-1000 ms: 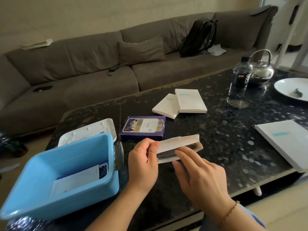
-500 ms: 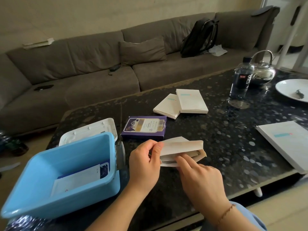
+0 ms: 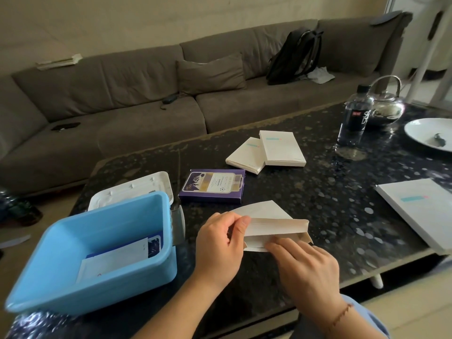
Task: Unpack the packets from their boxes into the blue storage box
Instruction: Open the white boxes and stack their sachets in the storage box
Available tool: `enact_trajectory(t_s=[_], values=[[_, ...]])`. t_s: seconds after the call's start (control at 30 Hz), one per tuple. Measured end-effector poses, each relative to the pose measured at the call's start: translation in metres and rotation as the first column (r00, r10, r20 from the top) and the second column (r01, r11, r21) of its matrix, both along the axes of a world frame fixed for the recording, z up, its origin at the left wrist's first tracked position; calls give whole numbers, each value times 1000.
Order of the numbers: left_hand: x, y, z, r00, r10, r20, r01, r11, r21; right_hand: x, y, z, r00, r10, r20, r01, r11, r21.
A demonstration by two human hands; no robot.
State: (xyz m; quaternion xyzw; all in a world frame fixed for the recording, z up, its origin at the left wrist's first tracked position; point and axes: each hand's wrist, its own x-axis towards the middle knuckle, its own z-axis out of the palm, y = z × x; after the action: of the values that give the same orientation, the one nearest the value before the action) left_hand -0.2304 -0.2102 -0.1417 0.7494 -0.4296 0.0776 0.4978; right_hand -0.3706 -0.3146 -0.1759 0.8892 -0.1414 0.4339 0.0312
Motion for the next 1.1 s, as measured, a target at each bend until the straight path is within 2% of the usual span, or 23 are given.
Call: enact_trajectory(t_s=[0.2,0.4,0.57,0.73,0.83,0.93,1.1], values=[[0,-1,3,1000,2,-28,-2,1000,0,1,2,0,999,-42,-11,43,998,37],[0,0,6,998,-1,-70,-1,1000,-30,-1,3,10,998,63,27,-65,994,92],[2,0,4,997,-13,-75,12,1000,-23,-1,8,14,997,69,-20,-64,982,175],[2,3,-1,997,-28,-78,28,1000,-8,-2,11,19,996,77,34,-84,967,241],[3,3,-3,997,-28,-73,28,1000,1,-4,7,11,989,107,101,-125,974,187],[5,4,-5,997,-33,-64,34,999,13,-13,6,3,975,164,151,-175,983,62],[5,6,-10,996,-60,-60,60,998,6,-25,5,-4,981,105,166,-92,992,-84]])
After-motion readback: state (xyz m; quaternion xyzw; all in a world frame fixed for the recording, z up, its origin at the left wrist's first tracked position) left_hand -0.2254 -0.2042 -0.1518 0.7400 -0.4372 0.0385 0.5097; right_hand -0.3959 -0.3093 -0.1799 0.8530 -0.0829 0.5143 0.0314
